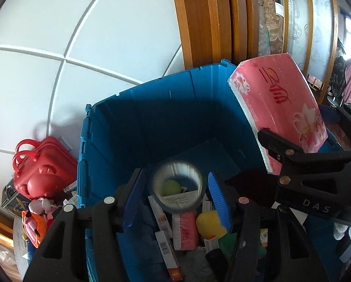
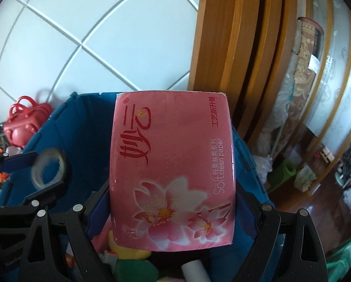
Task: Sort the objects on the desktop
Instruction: 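Carry the tape roll with the left tool into the crate while the right tool drops the tissue pack there, then move both tools back over the pile of objects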
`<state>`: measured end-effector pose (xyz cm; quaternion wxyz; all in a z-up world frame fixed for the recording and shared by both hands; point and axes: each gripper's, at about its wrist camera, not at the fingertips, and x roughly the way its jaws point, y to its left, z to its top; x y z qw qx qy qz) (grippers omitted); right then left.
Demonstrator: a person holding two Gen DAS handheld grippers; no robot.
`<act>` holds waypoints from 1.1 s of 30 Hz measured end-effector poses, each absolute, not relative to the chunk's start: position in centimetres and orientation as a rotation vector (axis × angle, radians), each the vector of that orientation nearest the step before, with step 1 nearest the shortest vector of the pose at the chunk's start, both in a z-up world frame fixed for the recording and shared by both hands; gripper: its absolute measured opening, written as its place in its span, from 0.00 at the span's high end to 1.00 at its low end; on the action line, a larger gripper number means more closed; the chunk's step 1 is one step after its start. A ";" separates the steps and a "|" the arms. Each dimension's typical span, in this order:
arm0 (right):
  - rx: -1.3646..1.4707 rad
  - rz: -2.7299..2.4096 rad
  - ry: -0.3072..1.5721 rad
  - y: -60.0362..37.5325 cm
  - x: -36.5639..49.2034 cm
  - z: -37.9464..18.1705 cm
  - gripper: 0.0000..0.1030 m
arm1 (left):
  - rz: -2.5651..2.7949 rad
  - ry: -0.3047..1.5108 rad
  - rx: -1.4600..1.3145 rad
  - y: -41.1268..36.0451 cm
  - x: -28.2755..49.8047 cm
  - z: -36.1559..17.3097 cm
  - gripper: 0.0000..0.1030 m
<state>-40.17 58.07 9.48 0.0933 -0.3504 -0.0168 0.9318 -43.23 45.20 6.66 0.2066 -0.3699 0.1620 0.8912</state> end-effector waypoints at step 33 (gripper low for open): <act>-0.812 2.923 -0.149 49.3 -28.7 15.6 0.00 | 2.618 0.232 -0.761 32.2 -31.5 11.8 0.39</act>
